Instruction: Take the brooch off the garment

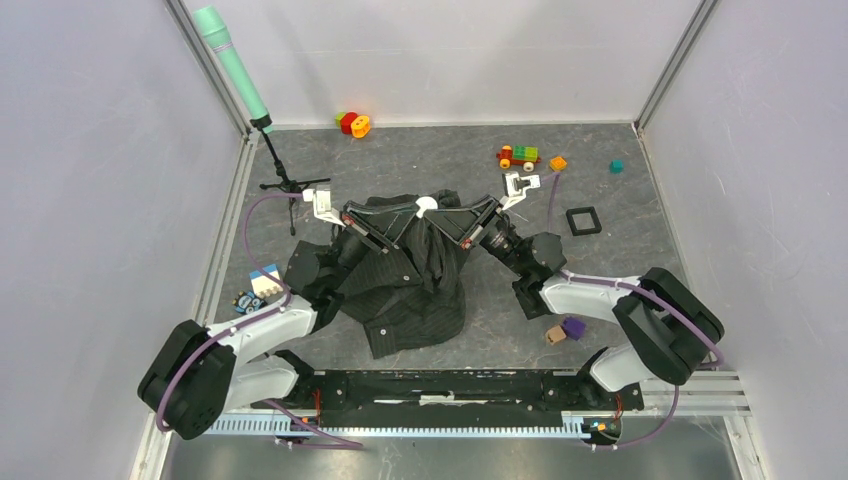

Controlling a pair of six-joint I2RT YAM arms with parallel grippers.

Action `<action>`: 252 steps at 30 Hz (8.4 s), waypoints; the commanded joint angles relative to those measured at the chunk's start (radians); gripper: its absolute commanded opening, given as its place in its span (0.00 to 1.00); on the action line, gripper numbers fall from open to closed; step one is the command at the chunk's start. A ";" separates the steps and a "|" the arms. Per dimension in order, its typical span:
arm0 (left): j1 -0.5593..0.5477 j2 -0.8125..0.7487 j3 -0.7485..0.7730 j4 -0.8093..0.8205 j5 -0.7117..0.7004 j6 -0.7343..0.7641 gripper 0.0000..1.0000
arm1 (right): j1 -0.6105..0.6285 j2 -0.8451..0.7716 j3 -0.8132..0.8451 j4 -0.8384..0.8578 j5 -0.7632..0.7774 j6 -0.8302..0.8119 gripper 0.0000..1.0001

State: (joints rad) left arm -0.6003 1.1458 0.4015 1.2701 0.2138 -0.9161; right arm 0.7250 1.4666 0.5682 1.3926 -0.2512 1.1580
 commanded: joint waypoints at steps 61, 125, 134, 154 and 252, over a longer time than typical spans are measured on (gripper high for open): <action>0.094 -0.142 0.102 -0.370 0.527 -0.058 0.14 | -0.065 -0.174 0.158 -0.485 -0.396 -0.251 0.00; 0.187 -0.215 0.027 -0.351 0.470 -0.067 0.02 | -0.072 -0.124 0.130 -0.297 -0.425 -0.090 0.28; 0.187 -0.222 0.029 -0.362 0.470 -0.046 0.02 | -0.053 -0.100 0.147 -0.305 -0.395 -0.091 0.24; 0.112 -0.297 0.036 -0.575 0.405 0.239 0.02 | -0.051 -0.011 0.222 -0.388 -0.424 -0.052 0.01; 0.244 -0.215 0.175 -1.162 0.518 0.037 0.02 | -0.044 -0.298 0.186 -1.324 0.225 -0.762 0.88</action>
State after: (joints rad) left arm -0.3599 0.9436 0.6353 -0.2283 0.6617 -0.6270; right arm 0.6743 1.3125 0.8917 0.0742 -0.0078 0.3775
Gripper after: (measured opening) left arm 0.042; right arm 0.897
